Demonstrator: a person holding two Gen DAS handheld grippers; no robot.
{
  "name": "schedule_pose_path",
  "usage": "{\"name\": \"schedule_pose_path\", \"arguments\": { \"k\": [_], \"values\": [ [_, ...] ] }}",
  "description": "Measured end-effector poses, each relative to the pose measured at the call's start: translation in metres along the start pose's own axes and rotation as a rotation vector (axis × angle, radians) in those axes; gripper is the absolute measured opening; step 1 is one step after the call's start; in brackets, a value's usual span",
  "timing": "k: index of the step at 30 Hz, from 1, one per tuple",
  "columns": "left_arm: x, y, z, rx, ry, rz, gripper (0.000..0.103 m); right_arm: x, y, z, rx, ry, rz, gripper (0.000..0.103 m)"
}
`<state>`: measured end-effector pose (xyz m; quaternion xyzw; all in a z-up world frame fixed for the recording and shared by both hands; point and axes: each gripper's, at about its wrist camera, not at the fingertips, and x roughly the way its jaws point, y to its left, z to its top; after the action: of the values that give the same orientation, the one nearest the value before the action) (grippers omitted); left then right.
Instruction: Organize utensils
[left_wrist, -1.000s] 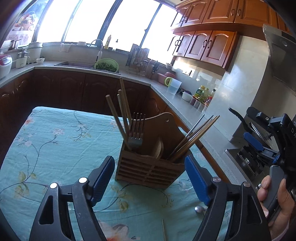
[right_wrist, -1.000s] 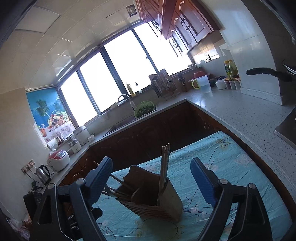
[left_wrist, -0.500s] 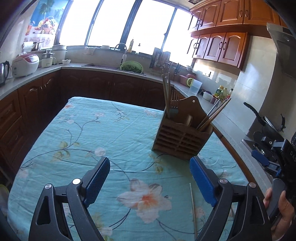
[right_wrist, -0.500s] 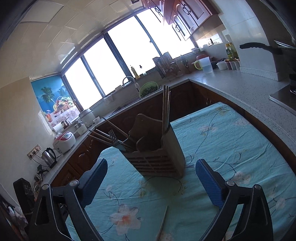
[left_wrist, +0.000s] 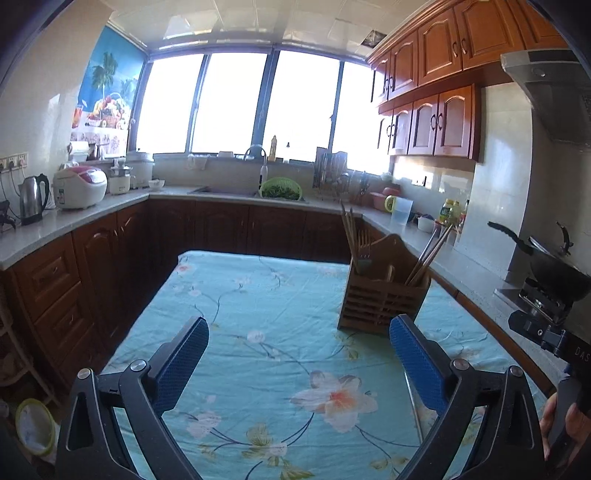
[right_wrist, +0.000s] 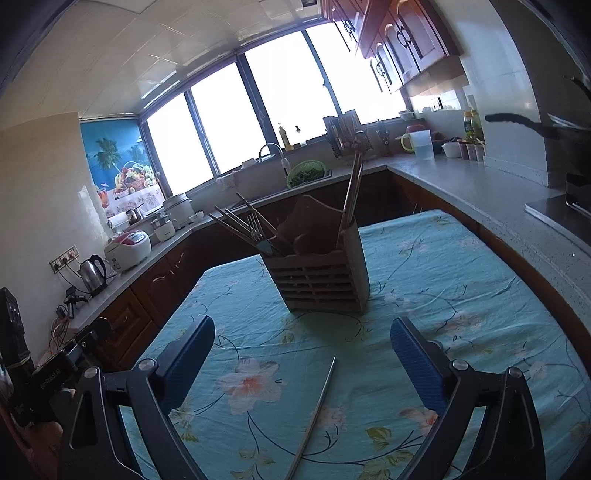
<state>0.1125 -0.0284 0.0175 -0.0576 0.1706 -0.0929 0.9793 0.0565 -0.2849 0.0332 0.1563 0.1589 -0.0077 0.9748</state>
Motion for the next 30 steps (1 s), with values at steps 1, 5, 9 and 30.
{"name": "schedule_pose_path", "arguments": {
  "k": [1, 5, 9, 30],
  "values": [
    [-0.012, -0.002, 0.006, 0.007, -0.039, -0.006, 0.102, -0.009, 0.005, 0.009, -0.024, -0.025, 0.009, 0.102],
    [-0.051, 0.000, 0.018, 0.010, -0.169, -0.033, 0.102, -0.048, 0.023, 0.033, -0.088, -0.178, 0.008, 0.103],
    [-0.055, -0.001, -0.001, 0.009, -0.127, -0.015, 0.102, -0.062, 0.029, 0.019, -0.102, -0.233, -0.009, 0.103],
    [-0.059, -0.045, -0.079, 0.146, 0.005, 0.178, 0.102, -0.040, 0.027, -0.115, -0.231, -0.130, -0.208, 0.103]
  ]
}}
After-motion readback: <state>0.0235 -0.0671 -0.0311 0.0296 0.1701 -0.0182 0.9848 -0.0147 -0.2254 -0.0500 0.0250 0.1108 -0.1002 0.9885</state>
